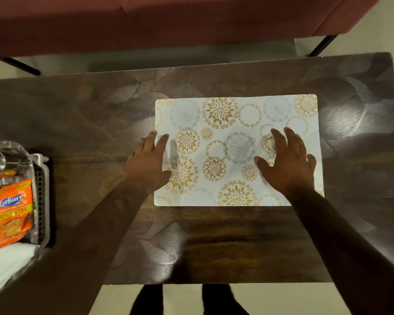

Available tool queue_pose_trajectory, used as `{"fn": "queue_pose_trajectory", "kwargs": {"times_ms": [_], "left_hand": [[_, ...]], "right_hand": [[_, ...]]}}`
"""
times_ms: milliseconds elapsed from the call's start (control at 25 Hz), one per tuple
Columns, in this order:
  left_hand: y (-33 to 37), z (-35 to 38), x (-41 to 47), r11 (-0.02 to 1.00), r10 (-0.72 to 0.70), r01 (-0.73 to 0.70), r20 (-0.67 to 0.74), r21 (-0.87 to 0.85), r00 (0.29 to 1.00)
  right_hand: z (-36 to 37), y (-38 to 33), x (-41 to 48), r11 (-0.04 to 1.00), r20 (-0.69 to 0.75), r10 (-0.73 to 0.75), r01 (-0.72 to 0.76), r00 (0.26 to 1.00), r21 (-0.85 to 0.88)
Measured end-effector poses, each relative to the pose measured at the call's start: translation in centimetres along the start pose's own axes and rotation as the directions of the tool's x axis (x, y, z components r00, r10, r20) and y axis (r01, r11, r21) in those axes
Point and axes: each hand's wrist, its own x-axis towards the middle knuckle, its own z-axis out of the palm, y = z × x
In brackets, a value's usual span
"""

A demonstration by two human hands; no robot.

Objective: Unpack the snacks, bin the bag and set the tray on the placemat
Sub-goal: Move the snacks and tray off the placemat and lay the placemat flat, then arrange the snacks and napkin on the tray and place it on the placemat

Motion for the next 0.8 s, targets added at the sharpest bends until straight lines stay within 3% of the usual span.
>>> {"fn": "queue_pose_trajectory", "kwargs": {"times_ms": [360, 640, 800], "left_hand": [[-10.8, -2.0, -6.0, 0.987, -0.059, 0.051, -0.049, -0.152, 0.997], [-24.2, -2.2, -13.4, 0.951, -0.143, 0.059, -0.265, -0.302, 0.954], [-33.8, -1.7, -17.4, 0.921, -0.247, 0.052, -0.476, -0.386, 0.844]], "right_hand": [[2.9, -14.5, -3.3, 0.974, 0.111, -0.221, 0.225, 0.969, -0.022], [7.3, -30.5, -9.8, 0.922, 0.194, -0.387, 0.376, 0.901, 0.094], [11.2, -39.1, -13.0, 0.884, 0.298, -0.434, 0.338, 0.850, 0.323]]}}
